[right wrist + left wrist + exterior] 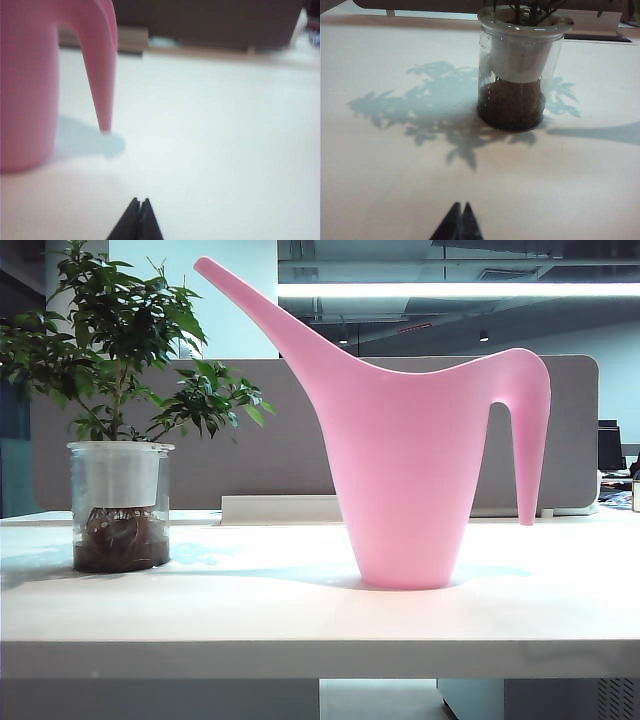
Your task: Pick up the watering can from the table, water the potted plant, and put the can back.
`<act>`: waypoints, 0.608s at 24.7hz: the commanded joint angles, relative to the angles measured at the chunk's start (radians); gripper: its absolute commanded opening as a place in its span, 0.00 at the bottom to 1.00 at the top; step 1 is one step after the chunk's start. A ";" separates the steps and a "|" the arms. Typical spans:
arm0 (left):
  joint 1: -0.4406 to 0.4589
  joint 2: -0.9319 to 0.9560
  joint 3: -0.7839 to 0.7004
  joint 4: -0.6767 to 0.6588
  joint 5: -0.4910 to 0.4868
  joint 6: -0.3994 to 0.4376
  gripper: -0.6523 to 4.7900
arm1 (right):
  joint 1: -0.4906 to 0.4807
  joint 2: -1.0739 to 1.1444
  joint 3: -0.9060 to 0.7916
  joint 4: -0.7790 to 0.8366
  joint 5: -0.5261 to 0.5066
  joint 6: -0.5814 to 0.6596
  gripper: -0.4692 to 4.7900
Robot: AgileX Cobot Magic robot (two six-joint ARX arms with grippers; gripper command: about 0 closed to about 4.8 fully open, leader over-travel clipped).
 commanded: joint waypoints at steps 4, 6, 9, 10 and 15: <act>0.000 0.001 -0.003 0.002 0.003 0.004 0.11 | -0.046 -0.154 -0.007 -0.245 -0.001 0.084 0.08; 0.000 0.001 -0.003 0.002 0.002 0.004 0.11 | -0.048 -0.174 -0.007 -0.243 0.001 0.088 0.08; 0.000 0.001 -0.003 0.002 0.003 0.004 0.11 | -0.048 -0.188 -0.007 -0.243 0.003 0.088 0.08; 0.000 0.001 -0.003 0.002 0.003 0.004 0.11 | -0.048 -0.188 -0.007 -0.240 0.002 0.089 0.08; 0.000 0.001 -0.003 0.002 0.003 0.004 0.11 | -0.050 -0.188 -0.007 -0.240 0.003 0.089 0.08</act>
